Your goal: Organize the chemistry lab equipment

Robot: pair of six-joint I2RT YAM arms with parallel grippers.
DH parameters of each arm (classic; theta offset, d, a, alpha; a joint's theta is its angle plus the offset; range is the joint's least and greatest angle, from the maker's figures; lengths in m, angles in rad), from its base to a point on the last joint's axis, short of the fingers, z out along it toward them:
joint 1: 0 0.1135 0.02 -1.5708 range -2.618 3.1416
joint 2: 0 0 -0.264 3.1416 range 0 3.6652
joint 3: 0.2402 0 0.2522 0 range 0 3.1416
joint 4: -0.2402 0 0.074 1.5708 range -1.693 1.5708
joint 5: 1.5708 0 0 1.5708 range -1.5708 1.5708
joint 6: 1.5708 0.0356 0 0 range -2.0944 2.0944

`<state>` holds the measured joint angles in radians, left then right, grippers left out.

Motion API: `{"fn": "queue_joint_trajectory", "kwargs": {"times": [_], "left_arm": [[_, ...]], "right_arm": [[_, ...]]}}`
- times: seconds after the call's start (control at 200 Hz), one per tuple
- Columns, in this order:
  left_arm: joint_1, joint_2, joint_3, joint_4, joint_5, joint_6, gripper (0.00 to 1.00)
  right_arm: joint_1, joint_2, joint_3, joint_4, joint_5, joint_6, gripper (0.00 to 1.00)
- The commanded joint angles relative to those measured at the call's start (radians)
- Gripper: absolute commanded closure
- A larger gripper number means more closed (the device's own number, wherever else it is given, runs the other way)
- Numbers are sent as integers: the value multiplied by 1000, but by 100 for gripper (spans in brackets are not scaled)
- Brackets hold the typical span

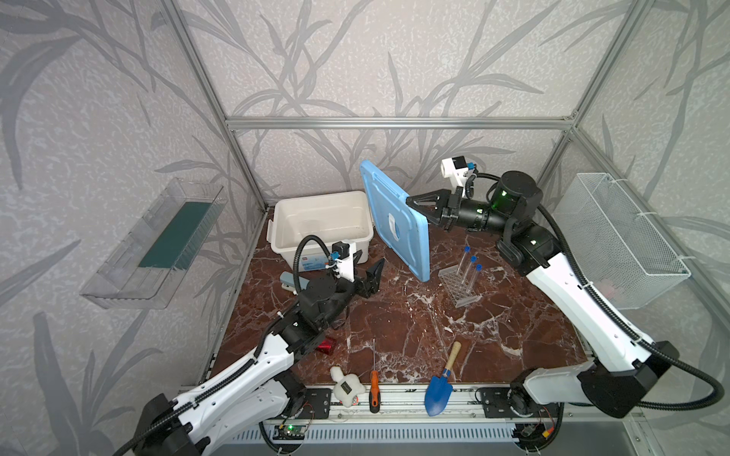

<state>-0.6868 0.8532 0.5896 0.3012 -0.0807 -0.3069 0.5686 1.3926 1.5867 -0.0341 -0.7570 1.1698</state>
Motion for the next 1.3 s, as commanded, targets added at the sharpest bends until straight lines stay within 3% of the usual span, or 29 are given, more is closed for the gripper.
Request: {"fn": "queue_joint_trajectory", "kwargs": {"times": [0.0,0.25,0.375,0.475,0.59,0.775,0.915,1.124,1.294], "left_arm": [[44,-97,23,-92,48,-101,29],[126,-164,121,-369,-26,-191,30],[135,-159,126,-366,-27,-210,30],[136,-158,157,-397,-77,-219,30],[141,-142,238,-482,-128,-183,30],[146,-153,291,-546,-195,-143,30],[161,-131,324,-581,-235,-125,30],[196,-32,419,-546,-278,-62,28],[271,79,493,-489,-225,-57,27]], "right_arm": [[45,15,76,62,25,-19,100],[111,36,157,86,72,-10,100],[149,55,220,48,97,-48,100],[153,90,217,115,120,-20,100],[169,185,235,225,121,43,100],[180,390,382,292,122,89,100],[186,554,498,398,130,193,100],[179,738,653,434,117,274,100],[144,793,687,460,112,315,100]]}}
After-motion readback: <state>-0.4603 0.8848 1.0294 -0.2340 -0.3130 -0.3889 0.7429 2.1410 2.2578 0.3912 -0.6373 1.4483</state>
